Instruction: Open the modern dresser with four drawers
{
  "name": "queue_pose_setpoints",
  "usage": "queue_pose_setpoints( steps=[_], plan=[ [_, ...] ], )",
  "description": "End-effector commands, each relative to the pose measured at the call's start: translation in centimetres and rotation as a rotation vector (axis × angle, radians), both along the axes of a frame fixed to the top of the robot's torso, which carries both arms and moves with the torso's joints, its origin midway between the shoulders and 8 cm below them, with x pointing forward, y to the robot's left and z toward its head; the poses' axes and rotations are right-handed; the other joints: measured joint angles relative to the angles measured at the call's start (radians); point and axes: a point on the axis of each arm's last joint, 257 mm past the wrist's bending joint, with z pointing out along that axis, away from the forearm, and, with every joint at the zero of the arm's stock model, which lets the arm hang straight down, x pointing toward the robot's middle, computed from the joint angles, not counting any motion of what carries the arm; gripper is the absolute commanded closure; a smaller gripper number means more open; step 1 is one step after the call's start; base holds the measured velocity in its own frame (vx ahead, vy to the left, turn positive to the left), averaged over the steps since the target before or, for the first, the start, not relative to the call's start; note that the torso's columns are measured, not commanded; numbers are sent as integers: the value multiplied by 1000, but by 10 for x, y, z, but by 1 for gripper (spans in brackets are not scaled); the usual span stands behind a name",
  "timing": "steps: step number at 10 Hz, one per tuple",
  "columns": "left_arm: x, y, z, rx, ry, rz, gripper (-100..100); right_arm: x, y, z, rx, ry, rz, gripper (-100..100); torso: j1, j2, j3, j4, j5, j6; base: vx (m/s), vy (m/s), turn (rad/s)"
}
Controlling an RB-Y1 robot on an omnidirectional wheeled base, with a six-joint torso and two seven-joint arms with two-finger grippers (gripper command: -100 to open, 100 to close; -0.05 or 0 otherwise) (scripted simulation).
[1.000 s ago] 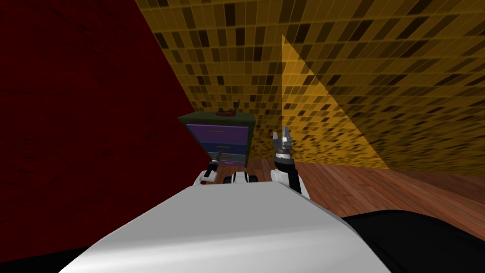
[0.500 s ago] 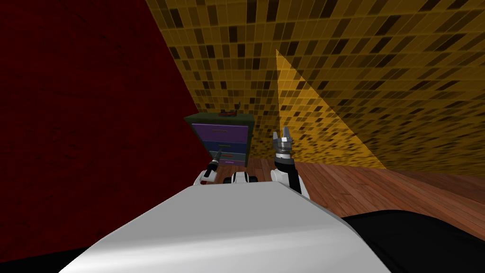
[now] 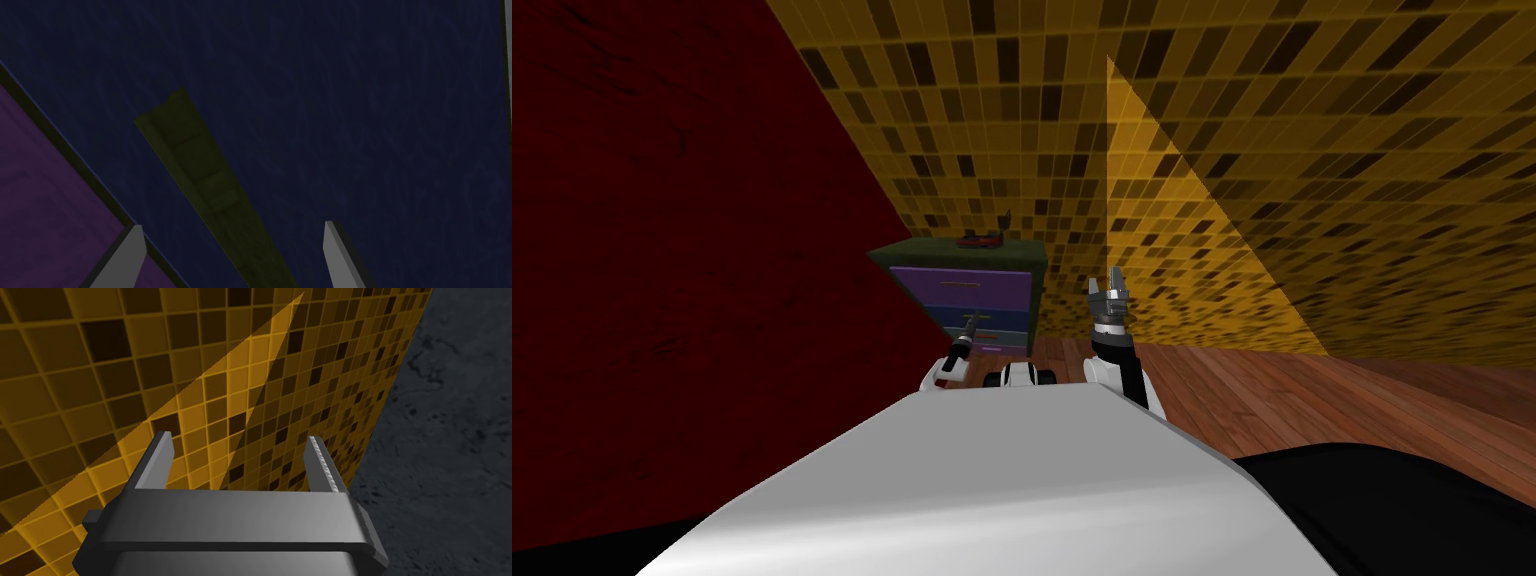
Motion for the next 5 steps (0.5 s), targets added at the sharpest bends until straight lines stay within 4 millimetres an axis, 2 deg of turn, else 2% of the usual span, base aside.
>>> queue_pose_setpoints(
  steps=[1,2,3,5],
  plan=[
    [9,19,1,-1,0,21,-100,0,0,0,0,0,0,0,-1,-3,-2,-1,0,0,18,-46,-62],
    [8,14,0,0,1,17,-100,0,0,0,0,0,0,0,-1,-6,-4,-2,0,-1,5,-19,-10],
    [1,2,-1,-1,1,3,100,0,0,0,0,0,0,0,0,-7,-5,-2,0,-1,-25,26,136],
    [0,6,1,-2,5,5,100,0,0,0,0,0,0,0,-2,-4,-3,2,-3,0,-61,11,21]
  ],
)
